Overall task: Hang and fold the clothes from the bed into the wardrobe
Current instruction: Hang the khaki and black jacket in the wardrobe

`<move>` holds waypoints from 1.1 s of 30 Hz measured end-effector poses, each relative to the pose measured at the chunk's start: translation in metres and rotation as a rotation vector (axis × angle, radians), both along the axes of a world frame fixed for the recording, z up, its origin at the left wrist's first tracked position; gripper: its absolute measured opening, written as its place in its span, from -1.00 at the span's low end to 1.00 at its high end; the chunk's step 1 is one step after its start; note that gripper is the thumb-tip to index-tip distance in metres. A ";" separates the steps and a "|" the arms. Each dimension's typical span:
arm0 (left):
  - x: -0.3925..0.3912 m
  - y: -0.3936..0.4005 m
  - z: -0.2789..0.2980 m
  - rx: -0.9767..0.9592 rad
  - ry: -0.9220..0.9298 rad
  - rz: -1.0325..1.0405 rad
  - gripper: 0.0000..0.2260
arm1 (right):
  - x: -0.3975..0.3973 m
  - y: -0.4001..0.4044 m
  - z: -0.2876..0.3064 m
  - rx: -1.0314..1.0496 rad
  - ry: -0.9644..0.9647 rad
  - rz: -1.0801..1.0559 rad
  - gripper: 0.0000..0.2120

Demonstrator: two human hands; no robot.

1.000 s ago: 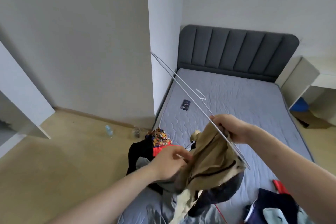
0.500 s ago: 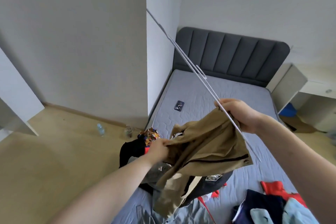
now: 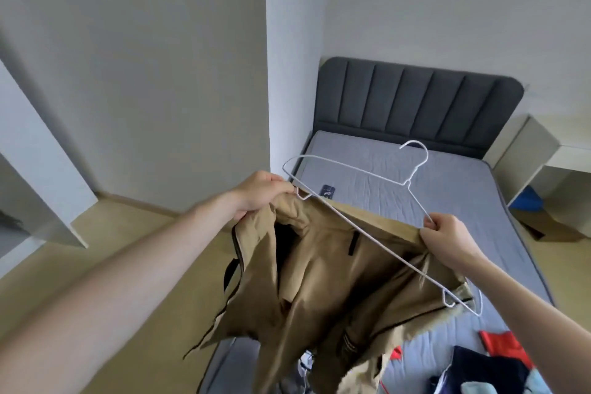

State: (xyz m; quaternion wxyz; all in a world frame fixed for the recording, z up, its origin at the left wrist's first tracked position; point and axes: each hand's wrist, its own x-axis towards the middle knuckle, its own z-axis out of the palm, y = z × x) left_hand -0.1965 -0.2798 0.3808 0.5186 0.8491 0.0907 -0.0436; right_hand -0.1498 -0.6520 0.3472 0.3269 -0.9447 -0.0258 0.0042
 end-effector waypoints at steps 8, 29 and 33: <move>-0.002 0.009 0.019 -0.109 0.024 0.037 -0.76 | -0.009 -0.002 0.002 0.143 -0.018 0.014 -0.69; -0.005 0.050 0.026 0.504 -0.085 0.082 -0.52 | -0.041 0.000 -0.001 0.187 0.125 0.306 -0.51; -0.002 0.050 0.024 0.571 -0.103 0.089 -0.53 | -0.044 0.001 0.001 0.166 0.143 0.331 -0.52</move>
